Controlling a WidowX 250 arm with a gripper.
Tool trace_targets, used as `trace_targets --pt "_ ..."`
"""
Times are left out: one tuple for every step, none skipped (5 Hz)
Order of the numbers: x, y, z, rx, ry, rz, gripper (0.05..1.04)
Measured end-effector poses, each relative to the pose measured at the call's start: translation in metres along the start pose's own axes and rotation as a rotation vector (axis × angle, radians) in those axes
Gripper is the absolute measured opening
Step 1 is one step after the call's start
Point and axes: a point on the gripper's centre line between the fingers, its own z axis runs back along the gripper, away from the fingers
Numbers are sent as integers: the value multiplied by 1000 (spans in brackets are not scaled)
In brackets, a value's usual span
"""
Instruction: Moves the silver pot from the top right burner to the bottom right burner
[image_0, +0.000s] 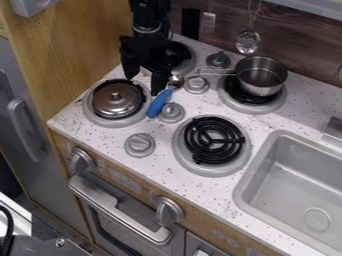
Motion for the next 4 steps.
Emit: trace_targets --pt "-9 -6 -16 -24 47 -2 999" --pt "-4 -16 -19 -46 25 -22 999" --pt "11 -44 -14 -86 -13 -79 999" --pt "32 -72 -9 -142 -122 -162 999"
